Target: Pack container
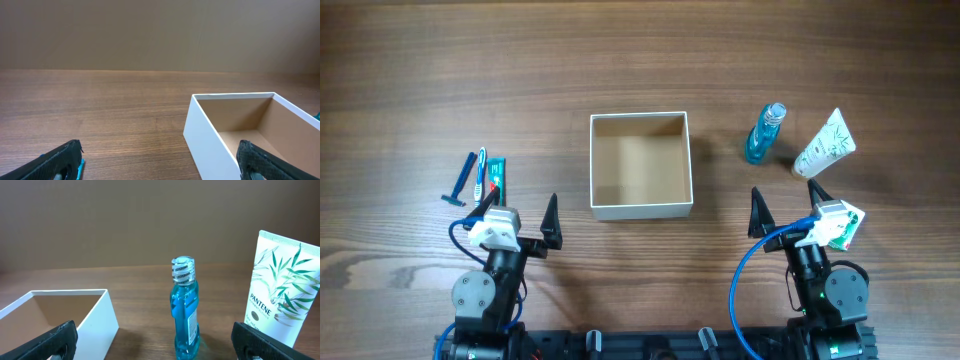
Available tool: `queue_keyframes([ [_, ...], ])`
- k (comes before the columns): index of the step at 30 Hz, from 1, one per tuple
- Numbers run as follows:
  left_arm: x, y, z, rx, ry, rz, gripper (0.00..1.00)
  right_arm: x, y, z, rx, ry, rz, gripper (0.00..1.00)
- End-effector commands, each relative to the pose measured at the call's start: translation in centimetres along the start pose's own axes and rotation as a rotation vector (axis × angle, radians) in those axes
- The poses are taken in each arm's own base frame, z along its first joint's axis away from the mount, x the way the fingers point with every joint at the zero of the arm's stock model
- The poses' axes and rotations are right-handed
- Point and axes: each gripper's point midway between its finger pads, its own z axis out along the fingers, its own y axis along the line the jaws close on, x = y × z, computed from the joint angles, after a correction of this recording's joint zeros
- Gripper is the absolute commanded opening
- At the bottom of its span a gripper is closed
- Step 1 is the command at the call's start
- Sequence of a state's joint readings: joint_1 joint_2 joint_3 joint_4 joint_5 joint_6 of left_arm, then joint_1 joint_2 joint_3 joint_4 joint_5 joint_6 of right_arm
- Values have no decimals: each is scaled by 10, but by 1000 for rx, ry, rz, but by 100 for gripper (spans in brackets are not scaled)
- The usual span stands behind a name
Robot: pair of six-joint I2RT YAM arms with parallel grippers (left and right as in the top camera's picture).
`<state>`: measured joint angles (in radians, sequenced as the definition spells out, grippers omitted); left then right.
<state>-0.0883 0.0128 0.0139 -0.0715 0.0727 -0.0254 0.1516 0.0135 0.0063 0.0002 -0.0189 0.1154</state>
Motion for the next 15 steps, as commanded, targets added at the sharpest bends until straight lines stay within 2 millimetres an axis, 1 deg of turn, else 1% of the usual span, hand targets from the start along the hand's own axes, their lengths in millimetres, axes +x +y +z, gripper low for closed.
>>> queue_keyframes([
  [1, 2, 4, 0, -18, 1, -14, 100, -1, 1, 0, -7, -6, 18, 100],
  [5, 2, 4, 0, -18, 1, -14, 100, -1, 2, 0, -14, -4, 22, 100],
  [7, 2, 5, 0, -26, 0, -13, 100, -2, 6, 0, -35, -4, 106, 100],
  [9, 2, 6, 0, -28, 0, -13, 100, 0, 4, 0, -23, 2, 131, 100],
  [11, -1, 4, 0, -22, -15, -13, 100, 2, 9, 0, -51, 15, 151, 100],
  [12, -6, 4, 0, -17, -34, -46, 100, 4, 12, 0, -69, 28, 162, 100],
  [14, -11, 3, -1, -17, -31, -118, 100, -2, 13, 0, -72, 41, 178, 100],
  [15, -13, 3, -3, -20, -19, -135, 100, -9, 15, -1, -74, 46, 178, 100],
])
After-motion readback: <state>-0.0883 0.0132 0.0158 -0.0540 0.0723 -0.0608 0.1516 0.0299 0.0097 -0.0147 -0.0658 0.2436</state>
